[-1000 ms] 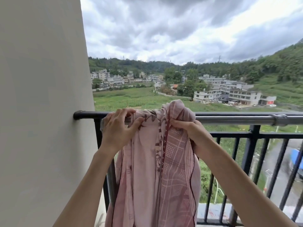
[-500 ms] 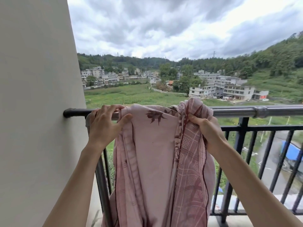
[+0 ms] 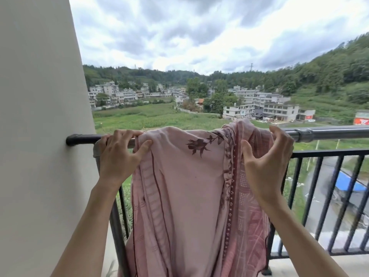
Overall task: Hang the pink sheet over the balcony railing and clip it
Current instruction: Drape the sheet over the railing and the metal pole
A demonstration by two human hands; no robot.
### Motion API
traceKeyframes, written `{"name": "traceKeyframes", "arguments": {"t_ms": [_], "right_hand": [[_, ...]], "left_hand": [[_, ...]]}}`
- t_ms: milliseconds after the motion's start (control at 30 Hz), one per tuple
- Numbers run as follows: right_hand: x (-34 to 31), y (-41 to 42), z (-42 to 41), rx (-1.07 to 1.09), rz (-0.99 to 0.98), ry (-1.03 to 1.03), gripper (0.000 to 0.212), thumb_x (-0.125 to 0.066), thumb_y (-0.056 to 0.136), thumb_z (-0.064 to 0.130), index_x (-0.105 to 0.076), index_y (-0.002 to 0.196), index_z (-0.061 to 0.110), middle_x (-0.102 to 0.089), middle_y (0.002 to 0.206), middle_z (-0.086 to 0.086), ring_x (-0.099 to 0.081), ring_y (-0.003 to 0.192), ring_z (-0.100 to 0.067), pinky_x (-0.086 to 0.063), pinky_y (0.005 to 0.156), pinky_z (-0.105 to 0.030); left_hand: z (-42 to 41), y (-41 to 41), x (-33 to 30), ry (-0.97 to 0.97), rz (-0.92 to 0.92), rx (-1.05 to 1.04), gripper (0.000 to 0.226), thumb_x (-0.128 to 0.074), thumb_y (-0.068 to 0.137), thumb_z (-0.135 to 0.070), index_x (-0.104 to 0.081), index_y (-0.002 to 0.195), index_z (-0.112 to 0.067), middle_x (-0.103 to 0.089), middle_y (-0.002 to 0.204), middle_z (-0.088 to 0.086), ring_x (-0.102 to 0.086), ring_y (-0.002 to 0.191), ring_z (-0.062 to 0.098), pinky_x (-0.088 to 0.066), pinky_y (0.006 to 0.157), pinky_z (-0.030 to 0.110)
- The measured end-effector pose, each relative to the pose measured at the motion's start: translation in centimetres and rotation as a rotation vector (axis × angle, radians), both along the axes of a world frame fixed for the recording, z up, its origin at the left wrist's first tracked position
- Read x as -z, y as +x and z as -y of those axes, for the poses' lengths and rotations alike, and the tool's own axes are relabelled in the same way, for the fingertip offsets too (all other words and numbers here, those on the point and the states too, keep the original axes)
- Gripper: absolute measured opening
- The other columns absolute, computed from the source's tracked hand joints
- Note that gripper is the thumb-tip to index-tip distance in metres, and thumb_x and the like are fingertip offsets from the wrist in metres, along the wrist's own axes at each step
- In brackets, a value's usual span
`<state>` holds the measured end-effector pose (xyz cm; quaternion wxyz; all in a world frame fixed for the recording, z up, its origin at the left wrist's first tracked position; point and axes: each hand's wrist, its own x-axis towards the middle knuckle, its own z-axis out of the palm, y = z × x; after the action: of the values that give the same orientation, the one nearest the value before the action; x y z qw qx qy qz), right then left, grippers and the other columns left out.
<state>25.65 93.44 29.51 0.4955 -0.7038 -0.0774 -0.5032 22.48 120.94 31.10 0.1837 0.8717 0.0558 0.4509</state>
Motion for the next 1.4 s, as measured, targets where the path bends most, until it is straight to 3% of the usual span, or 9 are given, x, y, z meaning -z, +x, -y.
{"name": "traceKeyframes", "arguments": {"t_ms": [133, 300, 367, 500, 900, 1067, 1233, 1333, 1400], "right_hand": [[-0.5, -2.4, -5.2, -0.031, 0.181, -0.341, 0.035, -0.051, 0.086, 0.027, -0.058, 0.114, 0.007, -0.053, 0.125, -0.014, -0.04, 0.121, -0.023, -0.03, 0.109, -0.034], [-0.5, -2.6, -12.6, -0.189, 0.017, -0.77, 0.043, -0.042, 0.089, 0.038, -0.054, 0.123, 0.014, -0.056, 0.126, -0.007, -0.048, 0.121, -0.028, -0.02, 0.112, -0.049], [-0.4, -2.2, -13.6, -0.12, -0.03, -0.863, 0.047, -0.034, 0.089, 0.048, -0.059, 0.116, 0.018, -0.063, 0.112, -0.004, -0.055, 0.106, -0.028, -0.026, 0.098, -0.044], [0.6, -1.4, -10.9, 0.047, 0.111, -0.853, 0.044, -0.037, 0.089, 0.051, -0.062, 0.089, 0.014, -0.063, 0.082, -0.005, -0.058, 0.077, -0.028, -0.028, 0.074, -0.035], [1.8, -2.5, -0.7, 0.11, 0.104, -0.775, 0.044, -0.041, 0.089, 0.048, -0.058, 0.086, 0.008, -0.058, 0.081, -0.01, -0.053, 0.079, -0.032, -0.034, 0.078, -0.04], [1.1, -6.4, -2.0, 0.035, -0.119, -0.796, 0.062, -0.025, 0.085, 0.061, -0.055, 0.113, 0.015, -0.059, 0.104, -0.007, -0.05, 0.101, -0.028, -0.03, 0.09, -0.038], [0.1, -11.8, -9.4, -0.072, 0.057, -0.834, 0.06, -0.028, 0.09, 0.055, -0.047, 0.132, 0.017, -0.062, 0.119, -0.003, -0.054, 0.113, -0.021, -0.023, 0.109, -0.048], [0.0, -13.4, -13.2, -0.13, -0.01, -0.902, 0.058, -0.025, 0.089, 0.055, -0.055, 0.123, 0.019, -0.066, 0.11, -0.001, -0.058, 0.104, -0.023, -0.034, 0.095, -0.038], [0.7, -13.3, -13.0, 0.005, 0.043, -0.922, 0.05, -0.031, 0.089, 0.053, -0.064, 0.104, 0.018, -0.067, 0.09, -0.001, -0.062, 0.085, -0.024, -0.032, 0.081, -0.033]], "left_hand": [[-0.7, -1.8, 0.3, -0.004, -0.002, -0.013, 0.046, -0.052, 0.079, -0.06, -0.059, 0.109, -0.026, -0.055, 0.112, 0.004, -0.049, 0.114, 0.027, -0.014, 0.107, 0.036], [-1.5, -4.1, 0.9, 0.0, 0.015, -0.007, 0.045, -0.053, 0.082, -0.058, -0.057, 0.114, -0.026, -0.055, 0.115, 0.004, -0.041, 0.12, 0.027, -0.018, 0.109, 0.039], [-1.5, -5.0, 1.0, 0.014, 0.044, 0.011, 0.046, -0.054, 0.081, -0.057, -0.058, 0.114, -0.025, -0.055, 0.114, 0.003, -0.041, 0.117, 0.021, -0.017, 0.11, 0.038], [-1.5, -6.4, 1.4, 0.035, 0.084, 0.045, 0.048, -0.051, 0.08, -0.055, -0.058, 0.117, -0.025, -0.055, 0.115, 0.001, -0.03, 0.113, 0.008, -0.015, 0.109, 0.035], [-1.8, -10.4, 2.5, 0.083, 0.039, 0.017, 0.065, -0.037, 0.07, -0.07, -0.06, 0.114, -0.029, -0.052, 0.115, 0.001, -0.028, 0.113, 0.012, -0.019, 0.108, 0.039], [-1.6, -12.3, 2.6, 0.092, 0.021, -0.021, 0.065, -0.039, 0.072, -0.068, -0.061, 0.115, -0.025, -0.05, 0.114, 0.007, -0.036, 0.115, 0.023, -0.017, 0.109, 0.042], [-1.9, -14.3, 2.6, 0.057, 0.007, -0.014, 0.071, -0.031, 0.069, -0.071, -0.062, 0.114, -0.026, -0.05, 0.115, 0.006, -0.039, 0.116, 0.024, -0.018, 0.11, 0.043], [-2.2, -15.6, 2.8, 0.047, 0.026, 0.003, 0.068, -0.032, 0.07, -0.07, -0.062, 0.113, -0.027, -0.05, 0.114, 0.004, -0.032, 0.113, 0.014, -0.023, 0.109, 0.045], [-2.3, -16.4, 2.8, 0.039, 0.044, 0.016, 0.066, -0.033, 0.07, -0.069, -0.062, 0.112, -0.026, -0.05, 0.113, 0.004, -0.027, 0.111, 0.009, -0.025, 0.108, 0.047]]}}
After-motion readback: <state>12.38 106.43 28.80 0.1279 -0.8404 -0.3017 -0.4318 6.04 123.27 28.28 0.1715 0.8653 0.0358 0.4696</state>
